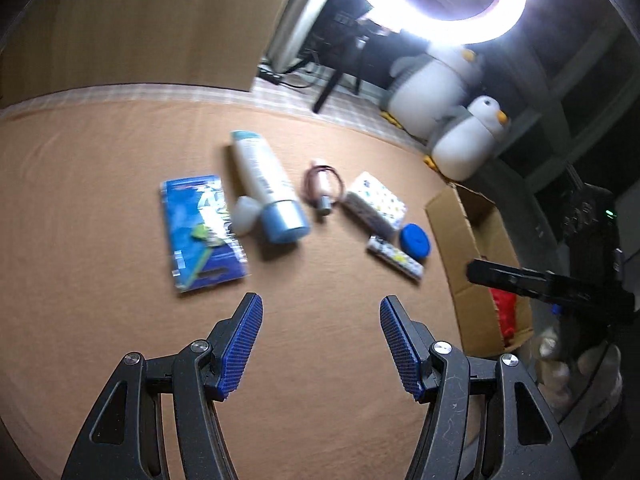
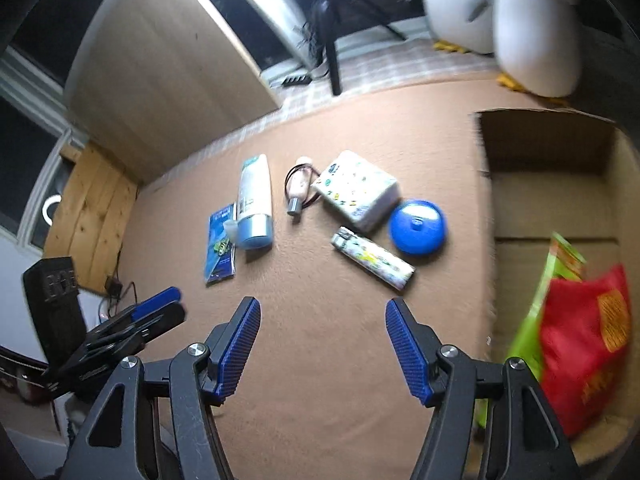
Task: Organize objects
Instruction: 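Move the left tool back toward the sunscreen bottle and blue packet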
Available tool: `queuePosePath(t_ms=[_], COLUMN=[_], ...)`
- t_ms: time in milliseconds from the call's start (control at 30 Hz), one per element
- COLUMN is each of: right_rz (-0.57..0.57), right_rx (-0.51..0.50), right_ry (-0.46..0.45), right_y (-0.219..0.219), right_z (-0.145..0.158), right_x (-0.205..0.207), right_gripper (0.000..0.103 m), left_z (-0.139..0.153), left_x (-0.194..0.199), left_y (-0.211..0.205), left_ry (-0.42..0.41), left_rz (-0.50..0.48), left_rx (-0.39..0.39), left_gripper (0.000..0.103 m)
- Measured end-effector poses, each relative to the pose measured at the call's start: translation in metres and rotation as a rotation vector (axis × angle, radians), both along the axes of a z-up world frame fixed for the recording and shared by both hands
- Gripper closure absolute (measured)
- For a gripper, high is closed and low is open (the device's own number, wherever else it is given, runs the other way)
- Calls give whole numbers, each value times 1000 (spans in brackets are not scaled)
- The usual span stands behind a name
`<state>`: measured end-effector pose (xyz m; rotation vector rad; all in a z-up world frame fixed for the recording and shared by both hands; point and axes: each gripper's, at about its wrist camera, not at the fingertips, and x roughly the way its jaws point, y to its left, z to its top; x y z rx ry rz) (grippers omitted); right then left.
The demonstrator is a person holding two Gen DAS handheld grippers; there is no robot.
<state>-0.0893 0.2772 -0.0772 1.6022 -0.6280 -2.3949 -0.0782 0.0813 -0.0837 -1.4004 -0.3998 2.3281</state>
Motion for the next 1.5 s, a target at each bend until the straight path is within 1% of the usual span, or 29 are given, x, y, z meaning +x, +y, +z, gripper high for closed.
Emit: queuePosePath(t_ms=[67, 133, 167, 267, 433, 633, 733, 800, 967, 1033, 1100, 1233, 1300, 1433, 1500], right_rz=[17, 31, 38, 43, 45, 49, 49, 44, 60, 66, 67, 66, 64, 68, 74], right_rx=[7, 24, 38, 87, 147, 170, 181, 169, 136, 140, 156, 185, 182, 186, 198], right_ry=[-23, -44, -56, -79, -93, -114, -123, -137, -155, -154, -148, -130, -128, -119, -115], right_y=[-8, -14, -17, -23, -25, -28, -28, -27, -33, -37, -40, -42, -42, -41, -43], right_z=[-9, -17, -23, -34, -45, -59, -65, -69, -70, -70, -70, -70, -71, -70, -70], right_x=[-13, -25, -32, -49, -66, -77, -79, -80, -69, -63, -58, -52, -51, -48, -47], right_gripper=[43, 45, 47, 48, 49, 51, 51, 51, 51, 53, 56, 59, 60, 60, 60], left_z=[-2, -5, -6, -9, -14, -18, -18, -18, -20, -21, -26, -36, -40, -48, -52], left_x=[3, 6, 7, 10, 12, 8, 3, -2, -21, -28, -40, -63, -72, -86, -92], left_y=[-11, -23, -28, -44, -62, -70, -67, -64, -52, -43, -32, -17, -12, -5, 1], left_ry=[-5, -10, -12, -19, -29, -29, -21, -13, 6, 15, 19, 19, 19, 17, 19], left_rz=[16, 31, 39, 64, 92, 105, 93, 78, 48, 29, -4, -42, -48, -67, -85], left_rx=[3, 6, 6, 11, 10, -2, -16, -29, -55, -70, -95, -146, -153, -169, -183], left_gripper=[38, 38, 38, 38, 38, 38, 39, 39, 39, 39, 43, 49, 52, 56, 61])
